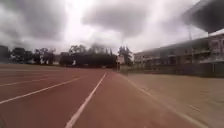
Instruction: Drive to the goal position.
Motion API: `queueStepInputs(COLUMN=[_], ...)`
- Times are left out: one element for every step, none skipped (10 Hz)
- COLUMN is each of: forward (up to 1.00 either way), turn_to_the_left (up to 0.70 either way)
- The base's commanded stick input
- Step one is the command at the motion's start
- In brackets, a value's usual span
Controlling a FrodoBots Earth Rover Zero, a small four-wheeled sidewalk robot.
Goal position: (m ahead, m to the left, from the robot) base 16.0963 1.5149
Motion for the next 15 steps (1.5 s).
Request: queueStepInputs(forward=[0.70,0.70,0.70,0.70,0.70,0.70,0.70,0.70,0.70,0.70,0.70,0.70,0.70,0.70,0.70], turn_to_the_left=[0.00,0.00,0.00,0.00,0.00,0.00,0.00,0.00,0.00,0.00,0.00,0.00,0.00,0.00,0.00])
